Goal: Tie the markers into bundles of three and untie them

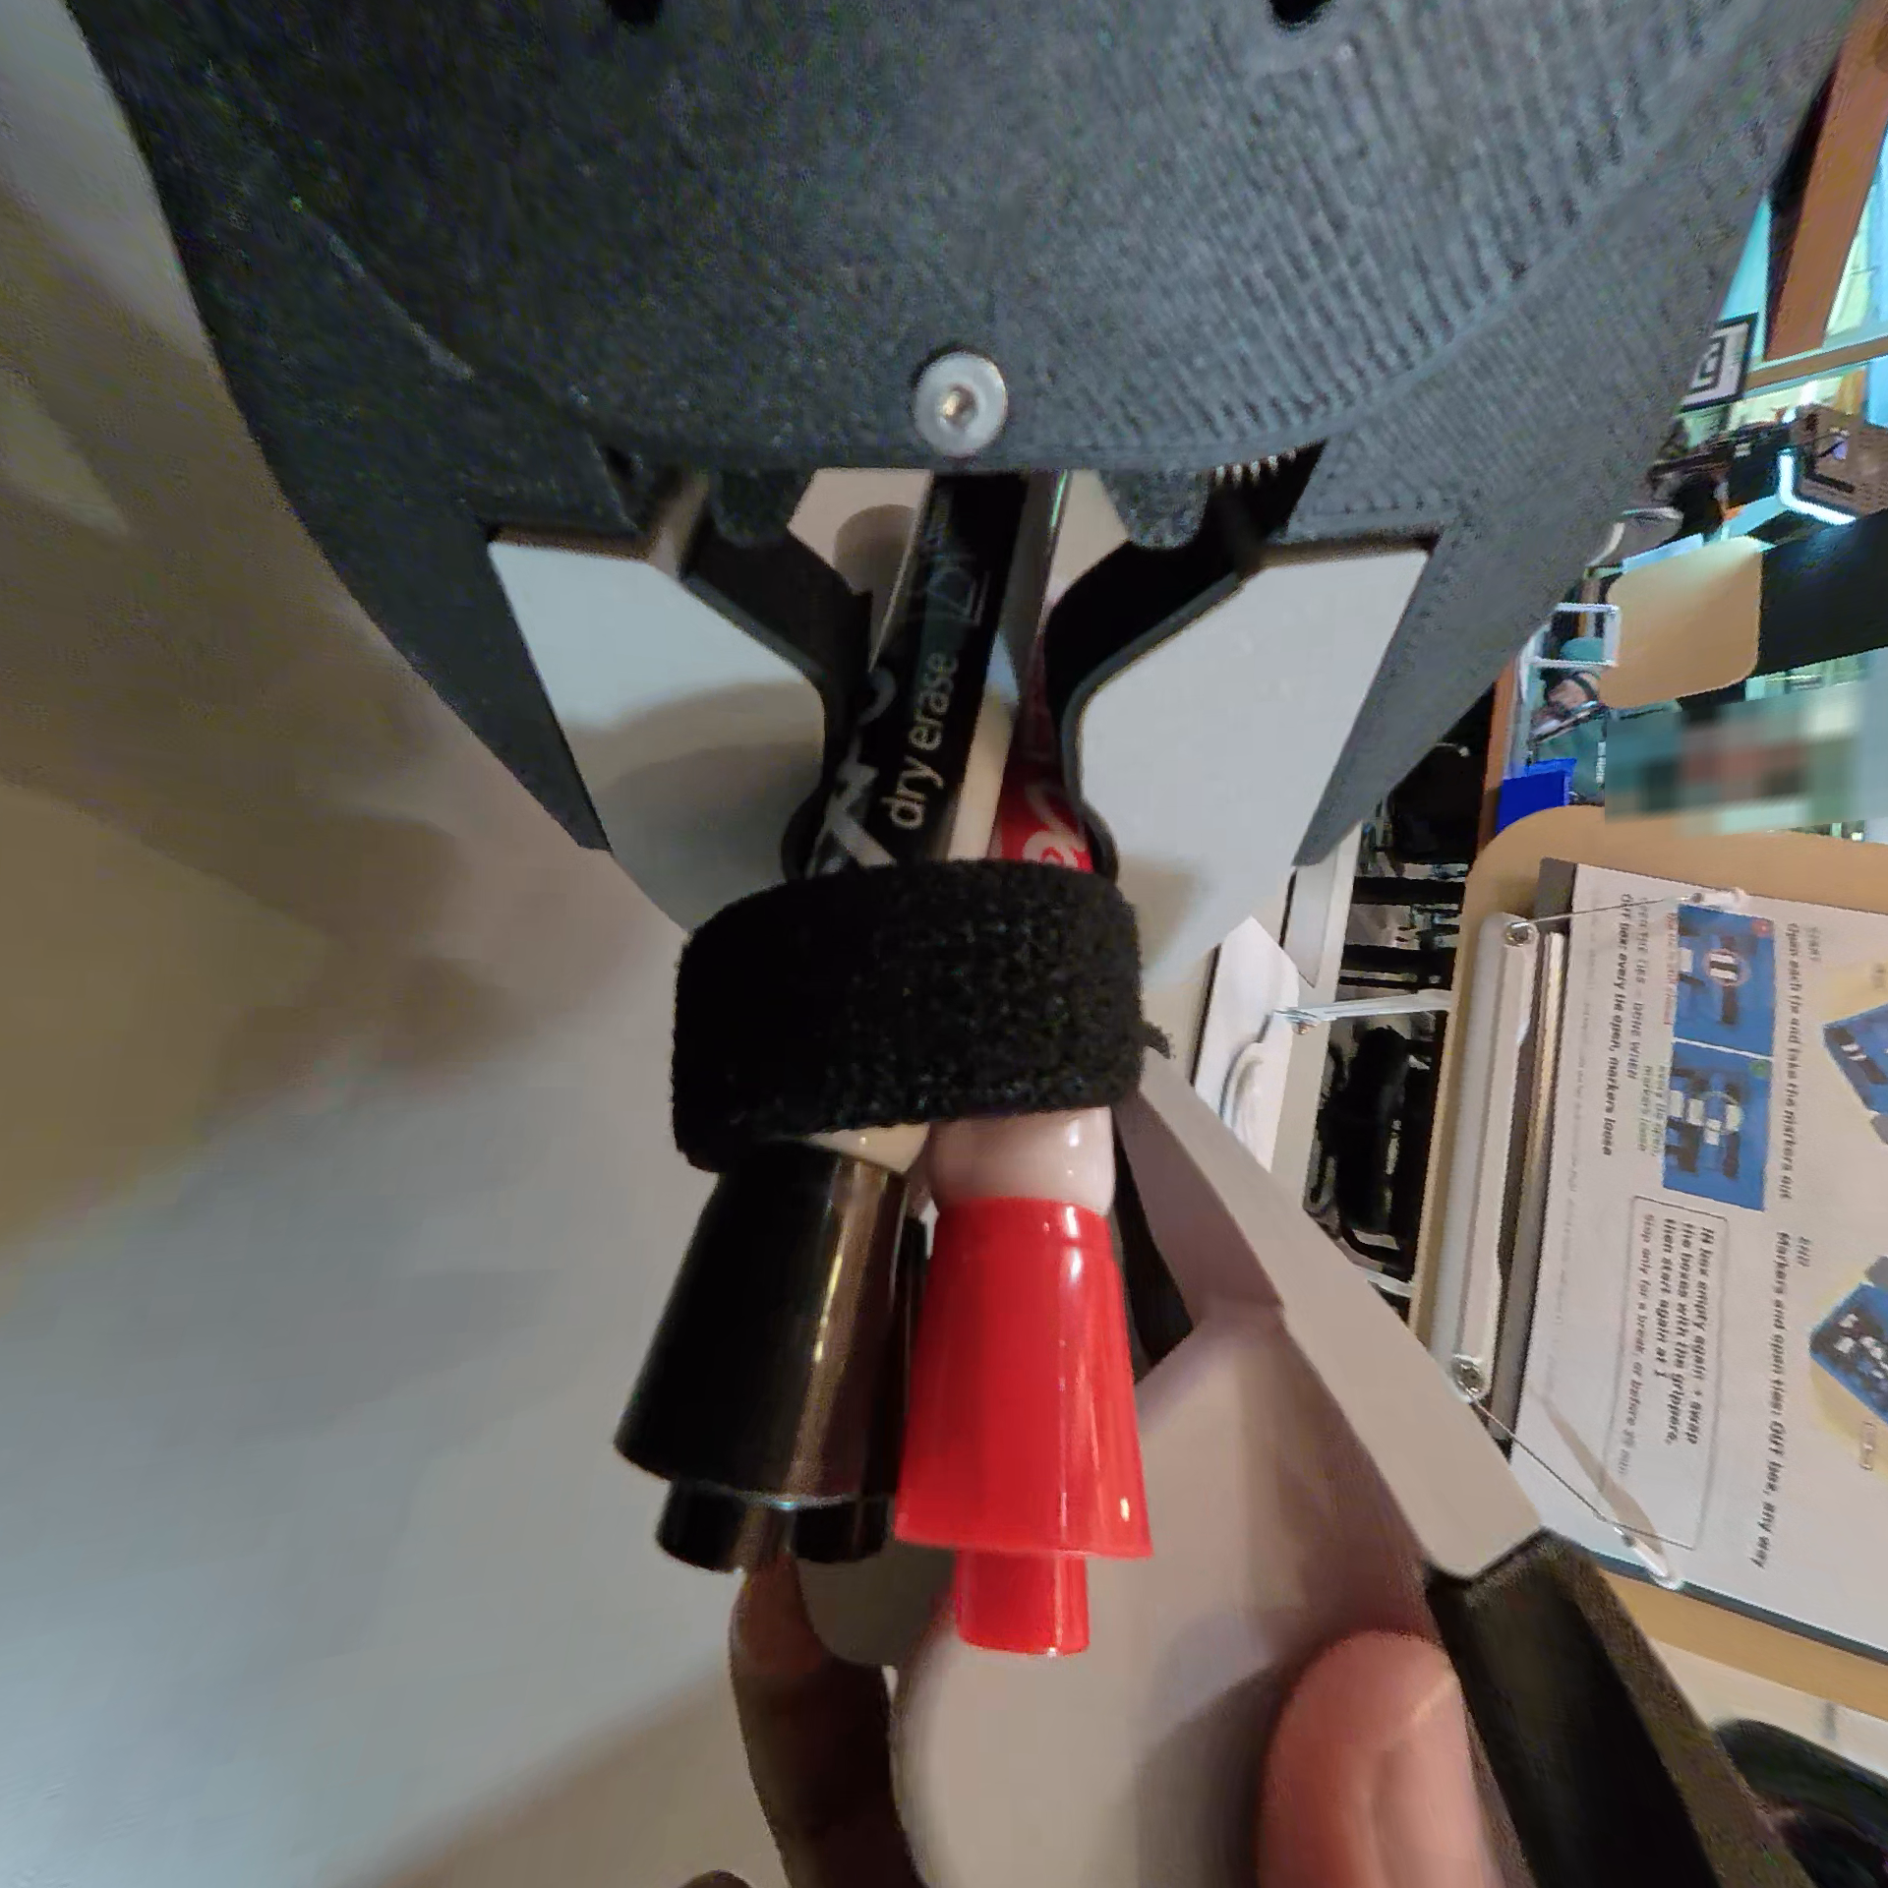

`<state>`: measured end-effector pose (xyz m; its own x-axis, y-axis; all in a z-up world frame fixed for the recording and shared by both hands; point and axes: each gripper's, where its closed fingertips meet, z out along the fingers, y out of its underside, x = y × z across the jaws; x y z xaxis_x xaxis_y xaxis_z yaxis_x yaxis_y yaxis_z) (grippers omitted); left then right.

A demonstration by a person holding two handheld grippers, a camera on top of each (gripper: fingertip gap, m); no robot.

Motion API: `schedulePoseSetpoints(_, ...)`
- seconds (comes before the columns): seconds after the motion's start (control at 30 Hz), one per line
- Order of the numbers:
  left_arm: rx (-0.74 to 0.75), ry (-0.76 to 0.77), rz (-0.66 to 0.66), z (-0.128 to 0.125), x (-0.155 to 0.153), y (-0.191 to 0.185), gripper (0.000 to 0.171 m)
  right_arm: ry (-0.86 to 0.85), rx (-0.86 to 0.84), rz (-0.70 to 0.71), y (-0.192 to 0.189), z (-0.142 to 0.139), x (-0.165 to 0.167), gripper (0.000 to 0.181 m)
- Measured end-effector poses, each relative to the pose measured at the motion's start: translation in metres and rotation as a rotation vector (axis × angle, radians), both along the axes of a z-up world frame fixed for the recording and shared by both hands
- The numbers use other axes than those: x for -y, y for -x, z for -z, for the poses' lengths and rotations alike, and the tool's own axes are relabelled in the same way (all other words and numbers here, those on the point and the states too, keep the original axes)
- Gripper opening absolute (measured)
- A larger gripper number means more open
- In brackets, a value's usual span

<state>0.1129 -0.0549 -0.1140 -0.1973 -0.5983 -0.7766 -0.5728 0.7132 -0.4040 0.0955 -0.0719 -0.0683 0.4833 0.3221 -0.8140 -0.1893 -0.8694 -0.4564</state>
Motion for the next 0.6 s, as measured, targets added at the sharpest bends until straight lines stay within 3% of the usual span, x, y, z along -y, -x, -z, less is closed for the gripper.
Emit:
schedulePoseSetpoints(0.2,-0.025,0.027,0.001,0.002,0.0056,0.0009,0.044,-0.022,0.147,-0.062,0.0011,0.003,0.0058,0.002)
schedulePoseSetpoints(0.6,0.005,-0.013,0.002,-0.0027,0.0077,0.0001,0.044,0.042,0.075,-0.07,0.0032,-0.0024,0.0086,0.002)
